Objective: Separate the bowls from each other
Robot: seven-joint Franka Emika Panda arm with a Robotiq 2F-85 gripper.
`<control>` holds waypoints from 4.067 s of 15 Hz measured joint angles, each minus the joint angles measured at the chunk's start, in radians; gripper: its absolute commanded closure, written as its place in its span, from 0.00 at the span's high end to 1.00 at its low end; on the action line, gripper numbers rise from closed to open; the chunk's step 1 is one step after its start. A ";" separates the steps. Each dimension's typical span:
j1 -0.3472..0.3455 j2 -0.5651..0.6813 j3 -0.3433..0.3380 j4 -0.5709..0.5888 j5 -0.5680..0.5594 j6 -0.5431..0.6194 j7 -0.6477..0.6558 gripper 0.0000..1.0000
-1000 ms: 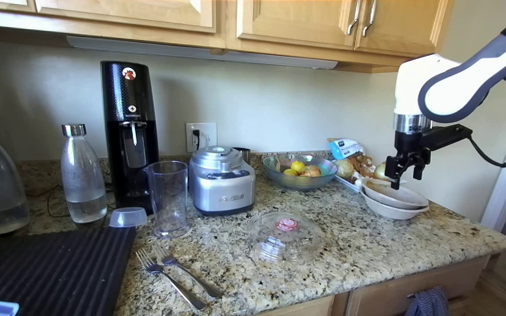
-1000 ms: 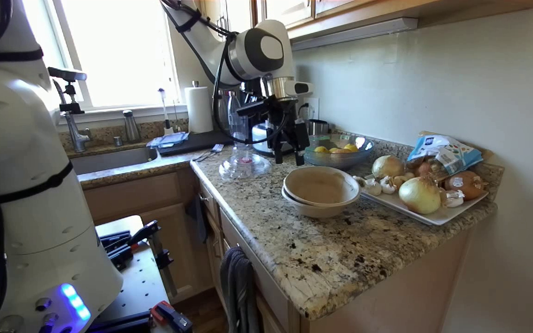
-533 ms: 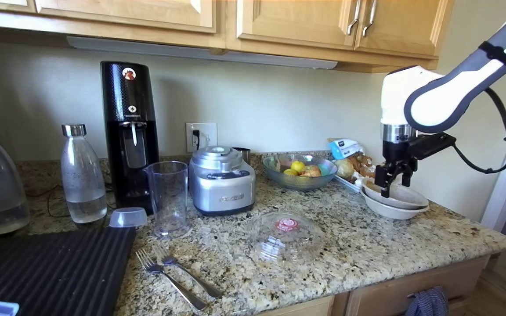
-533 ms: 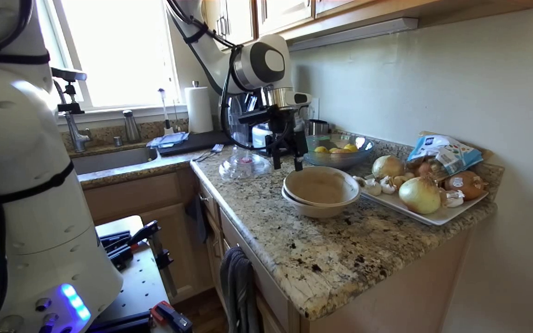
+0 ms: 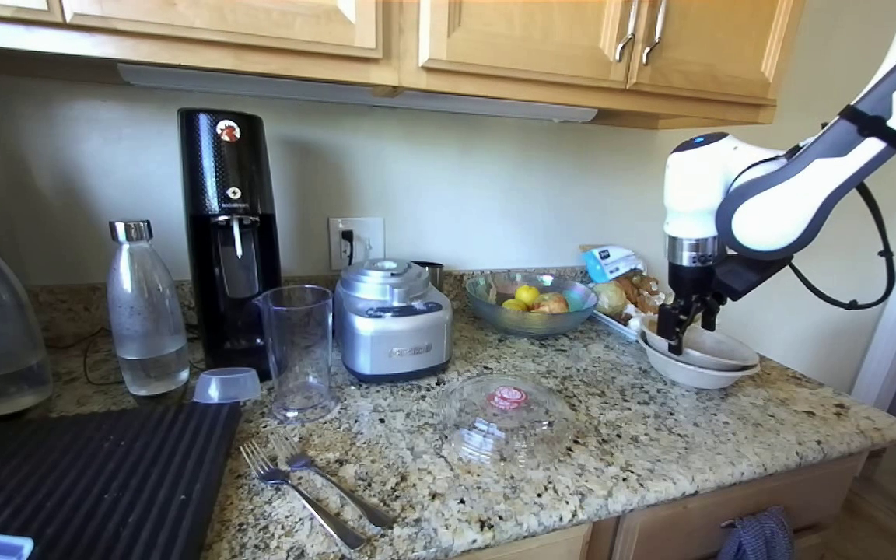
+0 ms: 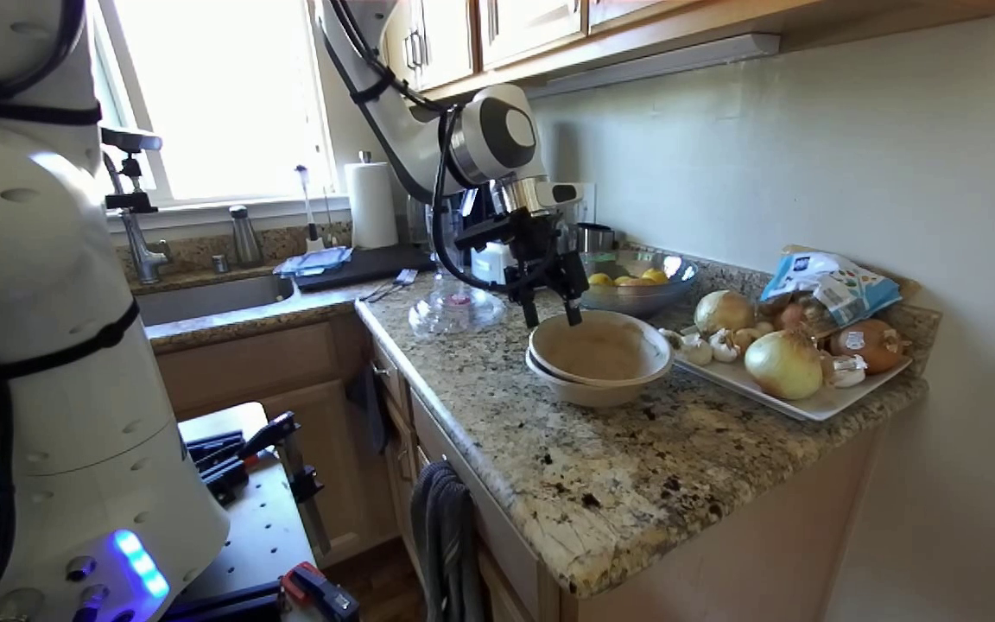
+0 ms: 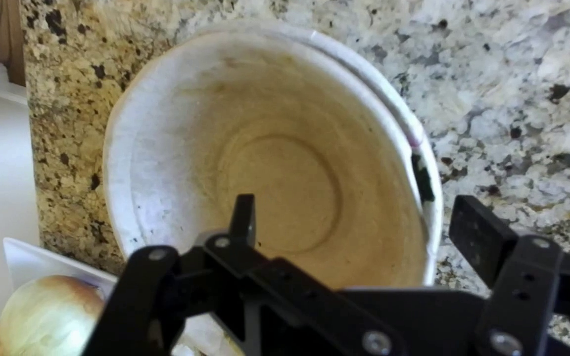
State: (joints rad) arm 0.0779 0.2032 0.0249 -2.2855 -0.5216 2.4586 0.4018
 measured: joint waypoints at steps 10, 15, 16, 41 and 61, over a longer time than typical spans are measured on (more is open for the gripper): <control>0.016 0.021 -0.010 0.009 -0.004 0.013 0.004 0.09; 0.016 0.021 -0.013 0.009 0.001 0.013 0.004 0.05; 0.016 0.021 -0.014 0.009 0.001 0.013 0.004 0.06; 0.066 -0.118 0.030 0.009 -0.343 0.009 0.159 0.07; 0.194 -0.140 0.237 -0.023 -0.097 -0.038 0.092 0.07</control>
State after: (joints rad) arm 0.2723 0.0628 0.2621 -2.3080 -0.6185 2.4202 0.4937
